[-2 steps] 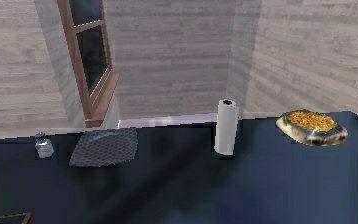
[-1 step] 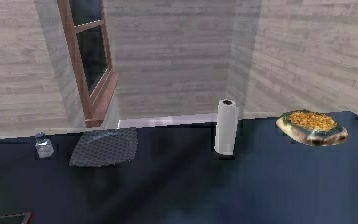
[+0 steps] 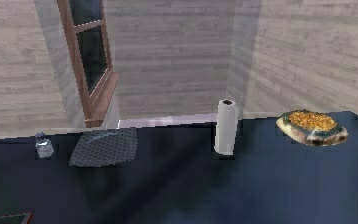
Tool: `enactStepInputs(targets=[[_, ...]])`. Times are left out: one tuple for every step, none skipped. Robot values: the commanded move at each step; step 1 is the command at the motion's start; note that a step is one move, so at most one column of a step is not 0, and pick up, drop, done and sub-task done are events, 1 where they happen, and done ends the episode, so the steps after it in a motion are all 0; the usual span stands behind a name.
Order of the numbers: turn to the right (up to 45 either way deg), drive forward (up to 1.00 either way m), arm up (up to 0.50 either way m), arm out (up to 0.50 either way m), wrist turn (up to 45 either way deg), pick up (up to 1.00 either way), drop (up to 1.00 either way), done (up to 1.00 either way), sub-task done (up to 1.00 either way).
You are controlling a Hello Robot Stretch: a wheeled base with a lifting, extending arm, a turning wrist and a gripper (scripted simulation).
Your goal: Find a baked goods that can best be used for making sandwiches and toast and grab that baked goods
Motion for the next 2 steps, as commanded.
enactStepInputs(targets=[[0.0, 0.00, 0.00, 0.00, 45.0, 0.00, 0.00, 0.00, 0.00], [0.0, 0.00, -0.08, 0.00, 0.0, 0.00, 0.00, 0.00, 0.00]])
